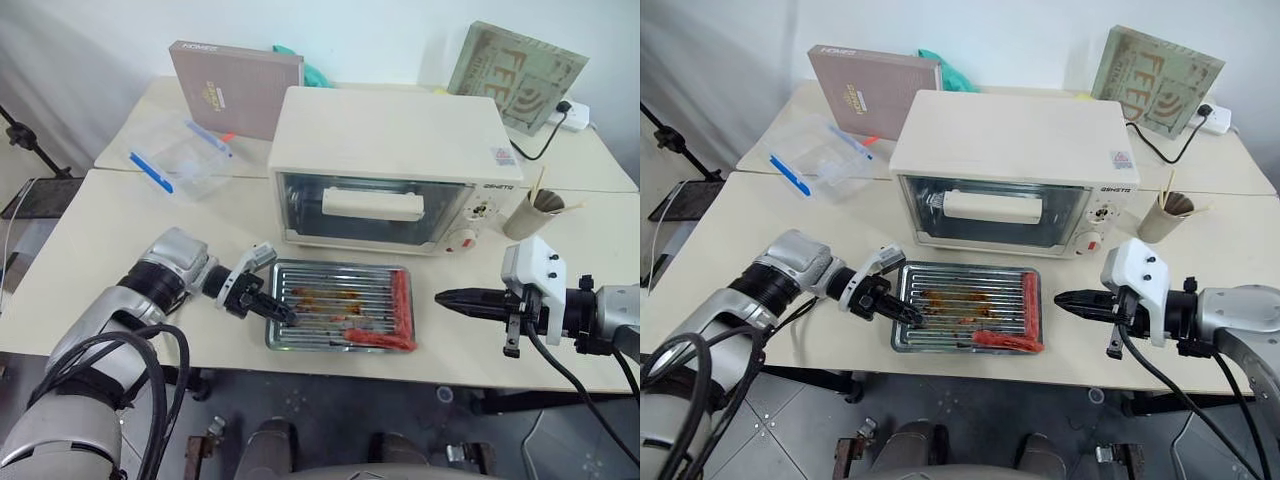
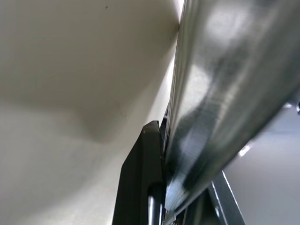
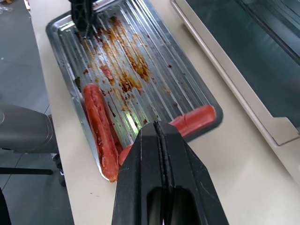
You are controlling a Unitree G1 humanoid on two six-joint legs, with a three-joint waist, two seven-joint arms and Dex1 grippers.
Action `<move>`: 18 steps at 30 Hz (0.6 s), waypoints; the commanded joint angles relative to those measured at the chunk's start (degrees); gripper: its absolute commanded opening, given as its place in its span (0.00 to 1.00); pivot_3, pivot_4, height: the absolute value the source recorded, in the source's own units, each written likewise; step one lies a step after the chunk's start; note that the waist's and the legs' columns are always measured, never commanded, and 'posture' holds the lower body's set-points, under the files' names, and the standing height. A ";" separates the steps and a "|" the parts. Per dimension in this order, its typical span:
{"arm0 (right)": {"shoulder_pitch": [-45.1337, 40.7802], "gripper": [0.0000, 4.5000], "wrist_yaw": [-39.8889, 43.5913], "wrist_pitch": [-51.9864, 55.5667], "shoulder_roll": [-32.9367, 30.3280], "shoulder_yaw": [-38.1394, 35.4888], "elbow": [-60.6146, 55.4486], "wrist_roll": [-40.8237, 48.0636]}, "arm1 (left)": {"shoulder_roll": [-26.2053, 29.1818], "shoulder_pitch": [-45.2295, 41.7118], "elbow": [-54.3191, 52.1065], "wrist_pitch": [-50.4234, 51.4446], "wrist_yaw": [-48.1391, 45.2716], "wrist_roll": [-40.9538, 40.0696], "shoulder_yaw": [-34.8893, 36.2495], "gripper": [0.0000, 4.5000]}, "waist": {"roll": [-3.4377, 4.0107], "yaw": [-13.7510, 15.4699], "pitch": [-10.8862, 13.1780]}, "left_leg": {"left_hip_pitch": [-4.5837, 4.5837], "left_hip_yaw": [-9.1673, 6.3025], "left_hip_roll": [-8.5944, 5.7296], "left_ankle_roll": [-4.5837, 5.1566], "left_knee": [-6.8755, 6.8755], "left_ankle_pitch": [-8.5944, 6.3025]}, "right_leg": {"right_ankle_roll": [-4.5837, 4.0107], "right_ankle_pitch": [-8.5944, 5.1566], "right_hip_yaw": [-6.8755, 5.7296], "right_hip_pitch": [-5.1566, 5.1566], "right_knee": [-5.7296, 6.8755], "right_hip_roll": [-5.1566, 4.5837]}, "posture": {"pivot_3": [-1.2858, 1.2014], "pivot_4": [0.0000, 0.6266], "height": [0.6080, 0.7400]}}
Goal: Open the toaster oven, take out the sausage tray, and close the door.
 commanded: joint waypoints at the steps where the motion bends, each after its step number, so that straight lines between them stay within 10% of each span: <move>1: 0.66 0.00 -0.33 -0.46 -0.71 -2.62 -2.13 0.67 | -3.99 1.98 4.40 -2.16 -3.48 4.85 -3.25 0.07 | 0.05 0.06 -0.03 | -0.01 -0.01 0.00 0.02 0.04 -0.01 | 0.00 0.02 0.00 0.02 0.00 0.00 | 0.52 0.24 1.00; 18: 1.55 0.00 -0.28 -0.19 -1.28 -3.44 -2.60 1.09 | -5.88 0.66 10.18 -4.27 -4.26 9.69 -1.82 0.97 | 0.44 0.45 -0.43 | 0.53 -0.38 -0.05 0.35 0.10 -0.18 | -0.14 0.20 -0.21 0.96 -0.48 0.01 | 0.52 0.24 1.00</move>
